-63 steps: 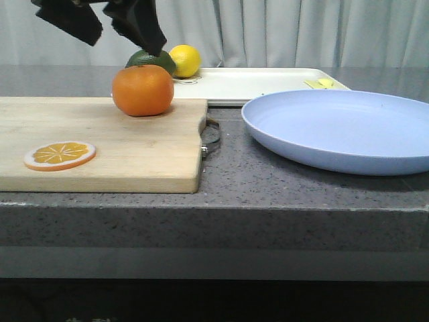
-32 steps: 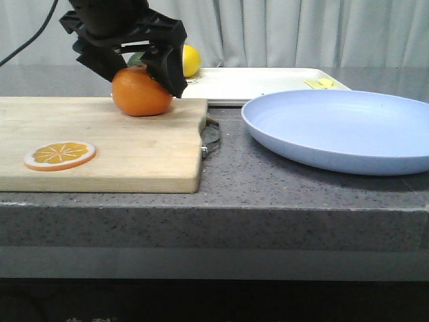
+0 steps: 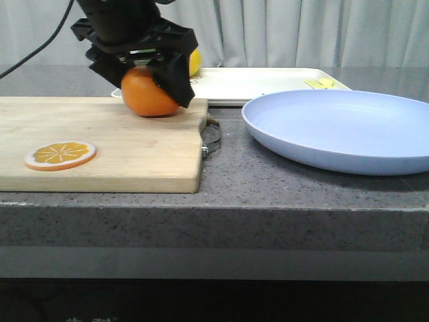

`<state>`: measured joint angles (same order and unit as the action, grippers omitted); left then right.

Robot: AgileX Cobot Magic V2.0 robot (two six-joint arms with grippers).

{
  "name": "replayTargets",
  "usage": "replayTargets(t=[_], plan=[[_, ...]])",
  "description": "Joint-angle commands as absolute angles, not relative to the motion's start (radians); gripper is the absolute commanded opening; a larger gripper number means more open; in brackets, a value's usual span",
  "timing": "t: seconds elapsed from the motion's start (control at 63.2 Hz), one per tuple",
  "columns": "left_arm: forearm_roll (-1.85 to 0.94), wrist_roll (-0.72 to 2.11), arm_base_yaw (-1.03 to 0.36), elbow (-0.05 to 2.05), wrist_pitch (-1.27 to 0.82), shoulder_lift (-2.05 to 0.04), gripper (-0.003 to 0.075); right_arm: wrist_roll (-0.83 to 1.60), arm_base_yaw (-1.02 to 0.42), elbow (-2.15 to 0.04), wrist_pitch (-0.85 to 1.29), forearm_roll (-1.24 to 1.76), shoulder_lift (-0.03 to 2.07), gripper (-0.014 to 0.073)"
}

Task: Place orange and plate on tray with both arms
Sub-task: 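Lower the left gripper onto the orange on the cutting board and grasp it, then carry the orange with the left gripper onto the blue plate and release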

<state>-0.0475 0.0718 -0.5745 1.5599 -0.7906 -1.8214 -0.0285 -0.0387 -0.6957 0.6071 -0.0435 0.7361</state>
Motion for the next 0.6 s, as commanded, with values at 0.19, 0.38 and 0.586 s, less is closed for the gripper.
replayTargets(t=[0.19, 0.38, 0.586], plan=[[-0.067, 0.085, -0.717, 1.746, -0.748, -1.816, 0.0428, -0.027, -0.032, -0.733, 0.542, -0.061, 0.734, 0.0645], [-0.077, 0.085, -0.795, 1.862, -0.75, -1.902, 0.0428, -0.027, -0.032, -0.733, 0.542, -0.061, 0.734, 0.0645], [-0.082, 0.085, -0.853, 1.96, -0.752, -1.997, 0.0428, -0.027, -0.032, -0.733, 0.542, -0.061, 0.734, 0.0645]])
